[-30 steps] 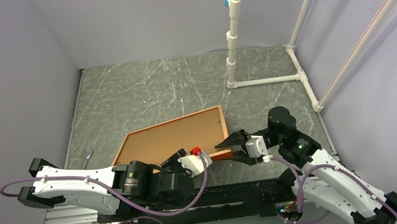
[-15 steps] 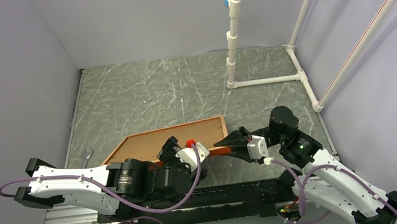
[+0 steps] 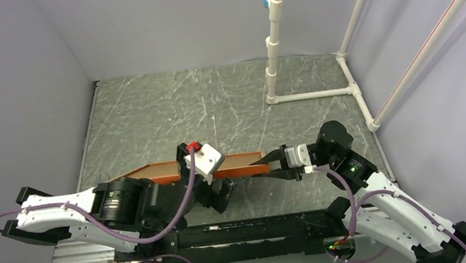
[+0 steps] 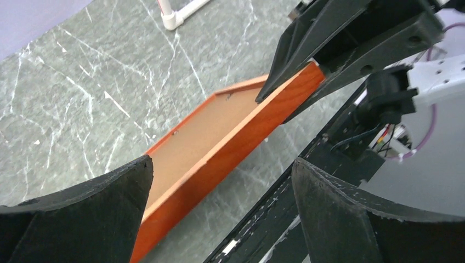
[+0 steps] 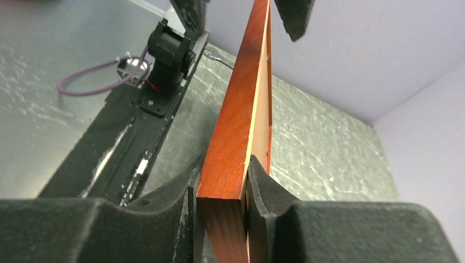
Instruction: Put the photo into the frame
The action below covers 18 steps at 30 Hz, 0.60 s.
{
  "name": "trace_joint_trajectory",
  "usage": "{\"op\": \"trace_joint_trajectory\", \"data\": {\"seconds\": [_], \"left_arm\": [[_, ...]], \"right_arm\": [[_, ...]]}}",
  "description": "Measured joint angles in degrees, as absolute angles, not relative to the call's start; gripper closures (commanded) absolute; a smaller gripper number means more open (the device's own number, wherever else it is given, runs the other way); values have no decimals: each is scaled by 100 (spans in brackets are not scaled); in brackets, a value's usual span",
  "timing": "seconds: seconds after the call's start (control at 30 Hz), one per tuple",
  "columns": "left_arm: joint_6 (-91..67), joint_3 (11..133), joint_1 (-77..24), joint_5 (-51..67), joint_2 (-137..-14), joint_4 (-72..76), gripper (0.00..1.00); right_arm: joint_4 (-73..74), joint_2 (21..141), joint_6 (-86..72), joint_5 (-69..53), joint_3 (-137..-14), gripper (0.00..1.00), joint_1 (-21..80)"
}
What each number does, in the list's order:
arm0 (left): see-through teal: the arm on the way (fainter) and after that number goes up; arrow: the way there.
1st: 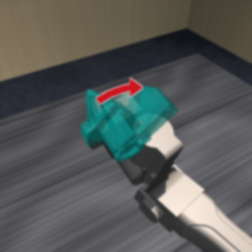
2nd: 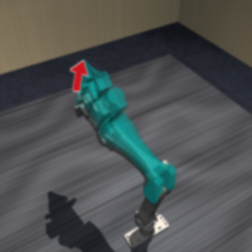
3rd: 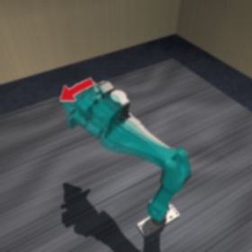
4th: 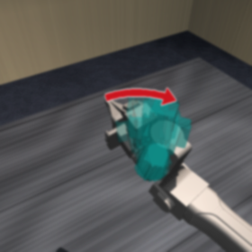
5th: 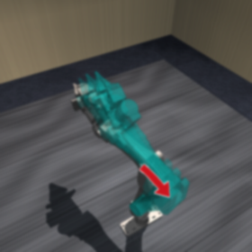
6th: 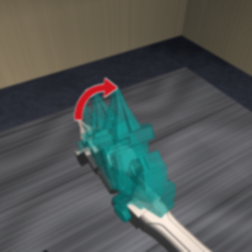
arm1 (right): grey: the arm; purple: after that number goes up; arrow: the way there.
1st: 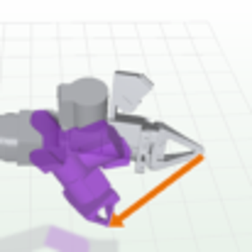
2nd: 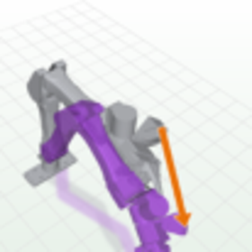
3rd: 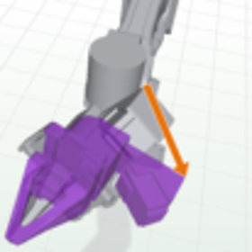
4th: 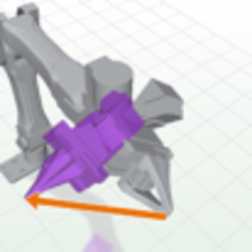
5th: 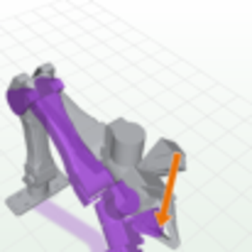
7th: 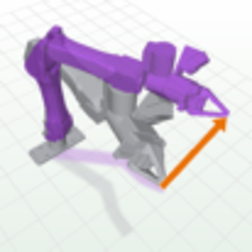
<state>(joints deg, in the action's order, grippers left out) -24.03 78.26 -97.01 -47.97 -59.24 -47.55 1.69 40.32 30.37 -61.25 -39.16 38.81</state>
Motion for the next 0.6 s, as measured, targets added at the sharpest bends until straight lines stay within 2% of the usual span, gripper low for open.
{"op": "trace_joint_trajectory", "data": {"seconds": [0.27, 0.6], "left_arm": [[-2493, 7776, -9701, -4904, -5424, -4333, 1], [-4185, 7037, -9638, -5249, -4873, -4995, 1]], "right_arm": [[-43, 4530, 1223, -5374, -4466, 100, 3872], [303, 4515, -1020, -3599, -4469, 100, 3876]]}}
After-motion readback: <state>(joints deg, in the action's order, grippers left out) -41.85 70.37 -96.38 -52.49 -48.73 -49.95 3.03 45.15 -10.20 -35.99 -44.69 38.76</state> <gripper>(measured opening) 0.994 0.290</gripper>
